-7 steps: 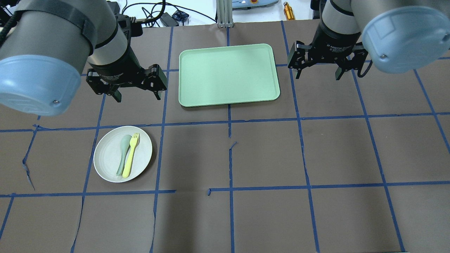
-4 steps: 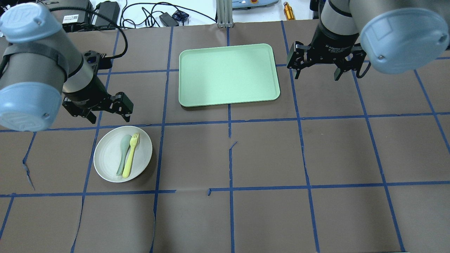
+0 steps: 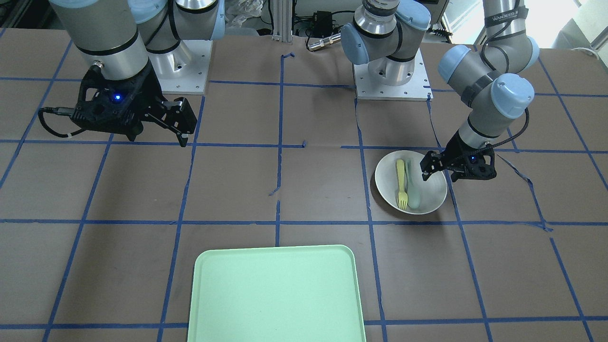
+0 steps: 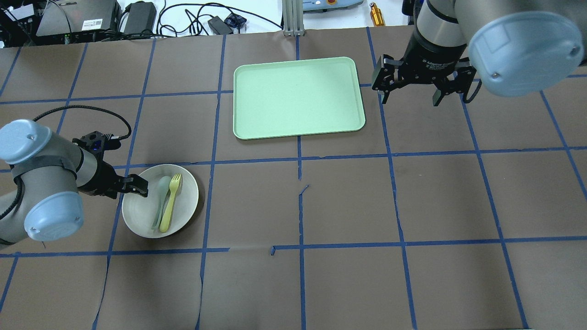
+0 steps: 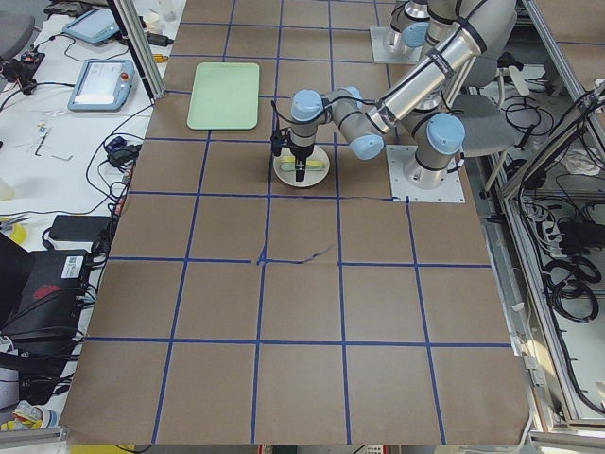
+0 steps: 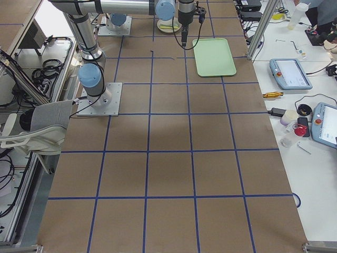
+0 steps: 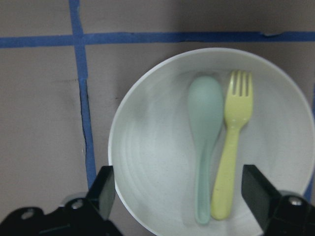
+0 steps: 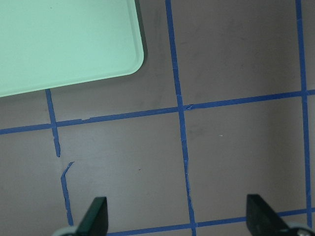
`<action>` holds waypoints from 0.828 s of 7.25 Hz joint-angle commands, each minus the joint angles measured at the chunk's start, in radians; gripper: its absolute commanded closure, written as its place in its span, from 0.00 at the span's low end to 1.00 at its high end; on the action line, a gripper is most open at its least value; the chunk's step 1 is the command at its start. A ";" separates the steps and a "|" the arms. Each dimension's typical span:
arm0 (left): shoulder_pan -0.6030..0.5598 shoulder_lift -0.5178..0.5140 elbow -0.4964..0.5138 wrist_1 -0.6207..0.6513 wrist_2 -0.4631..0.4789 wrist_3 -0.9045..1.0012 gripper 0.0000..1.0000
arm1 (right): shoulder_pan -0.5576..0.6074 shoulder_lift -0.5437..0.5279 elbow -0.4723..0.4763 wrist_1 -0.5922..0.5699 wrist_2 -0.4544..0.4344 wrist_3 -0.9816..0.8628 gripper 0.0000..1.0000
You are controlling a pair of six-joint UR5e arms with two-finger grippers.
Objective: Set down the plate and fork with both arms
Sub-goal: 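Move the left gripper down to the white plate's rim and grasp it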
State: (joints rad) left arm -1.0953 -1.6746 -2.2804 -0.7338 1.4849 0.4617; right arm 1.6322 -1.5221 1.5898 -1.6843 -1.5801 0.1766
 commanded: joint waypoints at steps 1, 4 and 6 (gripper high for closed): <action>0.061 -0.037 -0.031 0.050 -0.008 0.035 0.40 | 0.000 0.000 -0.001 0.000 0.002 0.000 0.00; 0.060 -0.042 -0.019 0.047 -0.012 0.020 1.00 | 0.000 0.000 -0.001 0.000 0.000 0.000 0.00; 0.060 -0.037 -0.017 0.042 -0.023 0.018 1.00 | 0.000 0.000 -0.001 0.000 0.000 0.000 0.00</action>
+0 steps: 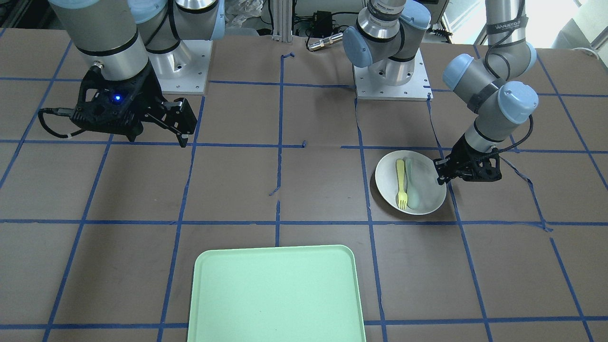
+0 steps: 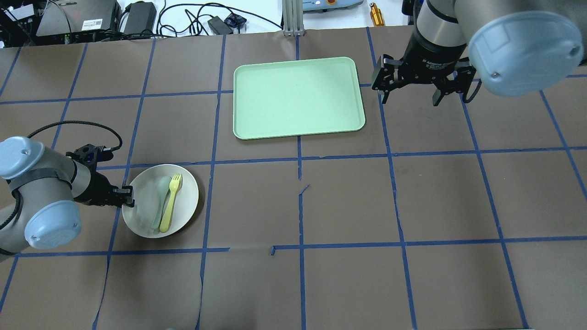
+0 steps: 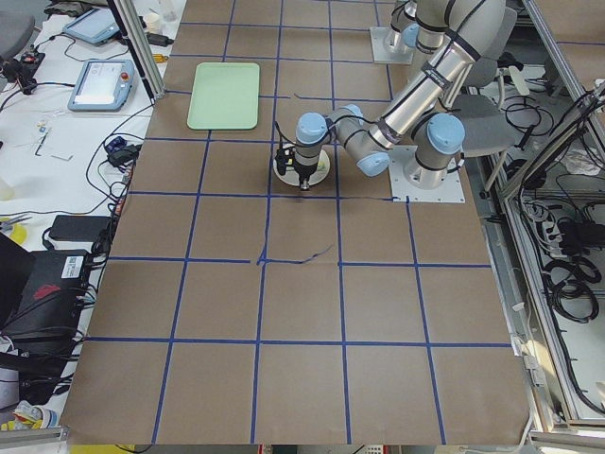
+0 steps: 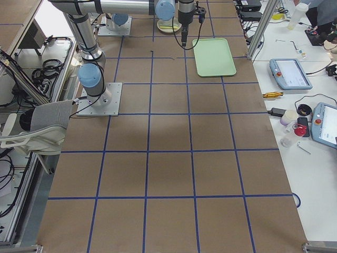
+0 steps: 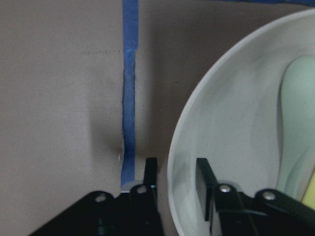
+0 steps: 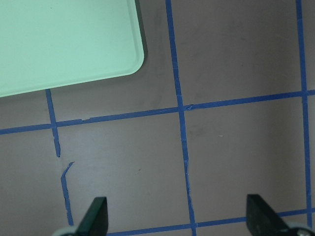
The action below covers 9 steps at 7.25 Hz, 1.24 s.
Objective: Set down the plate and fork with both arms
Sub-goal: 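Lift the plate with the left gripper and carry it onto the green tray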
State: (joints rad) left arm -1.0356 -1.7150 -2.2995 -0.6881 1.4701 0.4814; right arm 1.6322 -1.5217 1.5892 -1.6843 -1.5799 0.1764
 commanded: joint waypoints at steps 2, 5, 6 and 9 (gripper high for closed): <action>-0.012 0.014 0.052 -0.072 -0.233 -0.132 1.00 | 0.000 0.000 0.000 0.000 0.001 0.000 0.00; -0.264 -0.081 0.315 -0.225 -0.249 -0.368 1.00 | 0.000 0.000 0.000 0.000 0.000 0.000 0.00; -0.337 -0.165 0.437 -0.241 -0.281 -0.407 1.00 | 0.000 0.000 0.000 0.000 0.001 0.000 0.00; -0.525 -0.451 0.830 -0.309 -0.277 -0.563 1.00 | 0.000 0.000 0.001 0.000 0.000 0.003 0.00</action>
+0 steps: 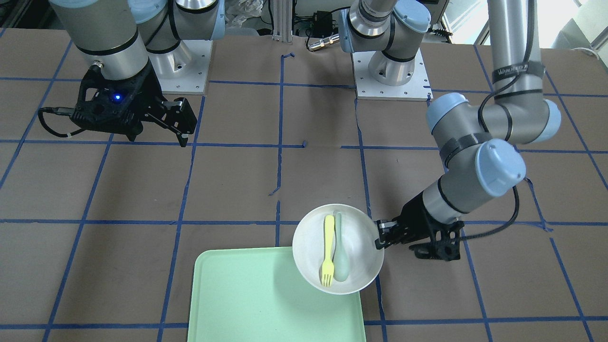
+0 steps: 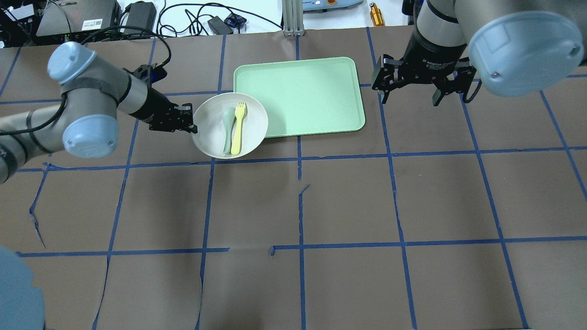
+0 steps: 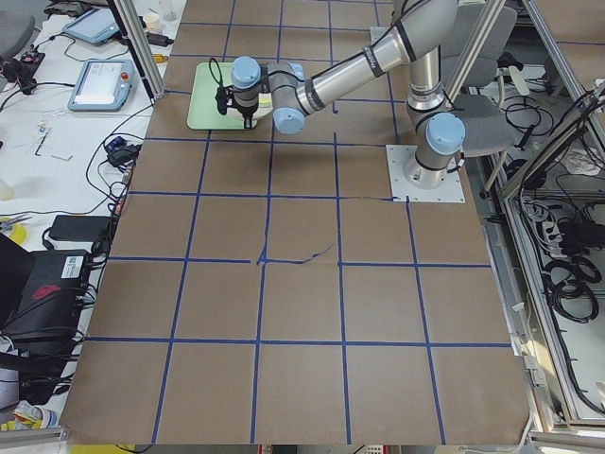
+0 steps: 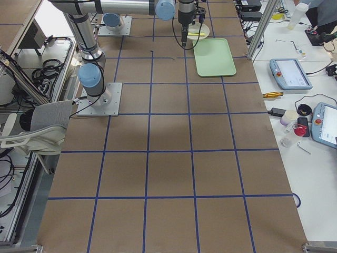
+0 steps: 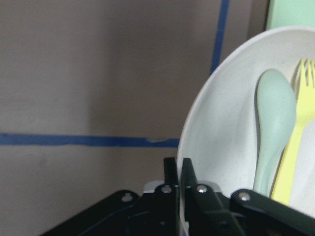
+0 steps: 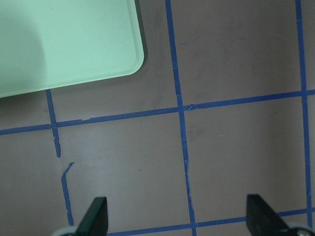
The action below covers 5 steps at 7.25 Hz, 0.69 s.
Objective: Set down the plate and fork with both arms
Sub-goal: 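Lift the plate with the left gripper and carry it onto the green tray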
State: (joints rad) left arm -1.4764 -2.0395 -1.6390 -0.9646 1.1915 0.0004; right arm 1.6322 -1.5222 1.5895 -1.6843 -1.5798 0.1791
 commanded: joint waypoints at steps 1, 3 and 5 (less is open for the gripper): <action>-0.129 -0.195 0.239 -0.020 0.010 -0.138 1.00 | 0.000 0.000 0.000 0.000 0.000 0.000 0.00; -0.179 -0.284 0.261 0.109 0.053 -0.201 1.00 | 0.000 -0.001 0.001 0.000 0.000 -0.001 0.00; -0.185 -0.298 0.260 0.125 0.056 -0.241 1.00 | 0.000 0.000 0.000 0.000 0.000 -0.001 0.00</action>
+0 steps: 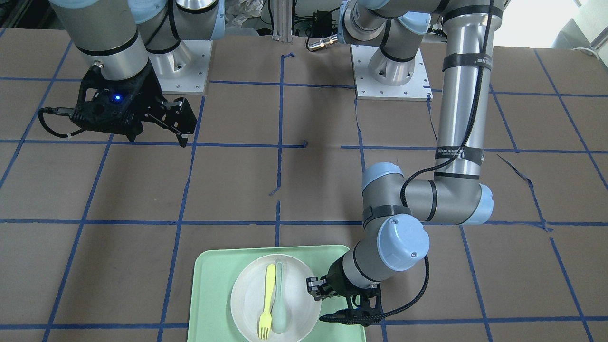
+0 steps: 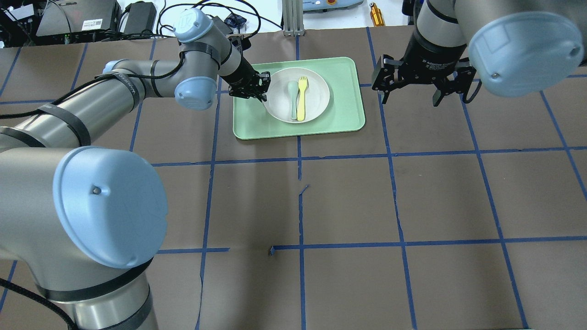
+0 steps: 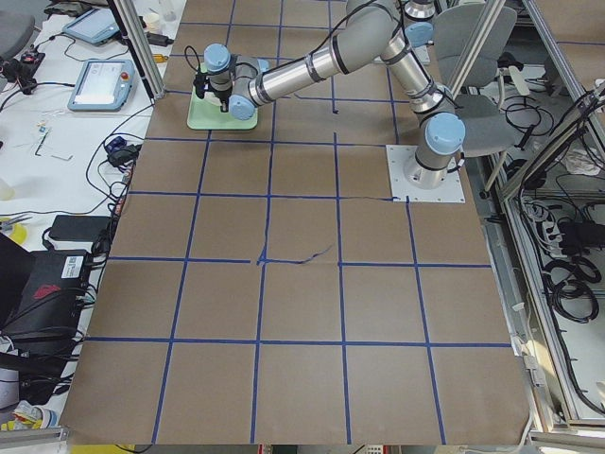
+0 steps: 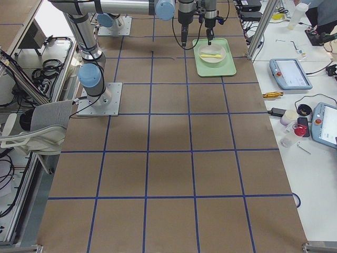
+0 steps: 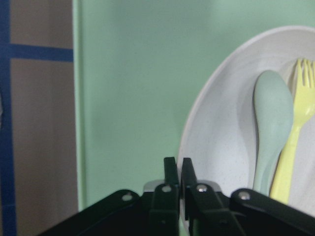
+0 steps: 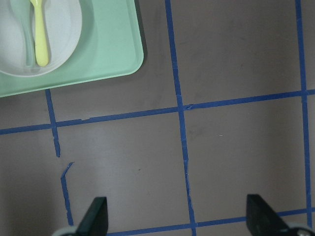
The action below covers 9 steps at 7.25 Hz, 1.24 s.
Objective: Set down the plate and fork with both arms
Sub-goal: 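Release the plate on the tray and raise the left gripper away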
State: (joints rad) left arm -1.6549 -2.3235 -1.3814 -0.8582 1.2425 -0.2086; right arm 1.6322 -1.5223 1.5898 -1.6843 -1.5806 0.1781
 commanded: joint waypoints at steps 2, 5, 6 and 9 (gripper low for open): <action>-0.009 0.034 -0.033 0.088 0.020 -0.019 0.00 | 0.000 0.001 -0.001 0.000 0.001 -0.002 0.00; -0.031 0.256 -0.227 0.078 0.285 -0.012 0.00 | 0.000 0.001 -0.001 0.000 0.001 0.000 0.00; -0.031 0.354 -0.292 0.047 0.291 -0.012 0.00 | 0.000 0.001 0.001 0.000 0.001 0.000 0.00; -0.055 0.614 -0.302 -0.349 0.382 -0.011 0.00 | 0.000 0.001 0.001 0.000 0.001 0.000 0.00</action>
State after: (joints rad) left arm -1.6956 -1.8116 -1.6874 -1.0498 1.6057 -0.2199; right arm 1.6322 -1.5222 1.5903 -1.6843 -1.5800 0.1786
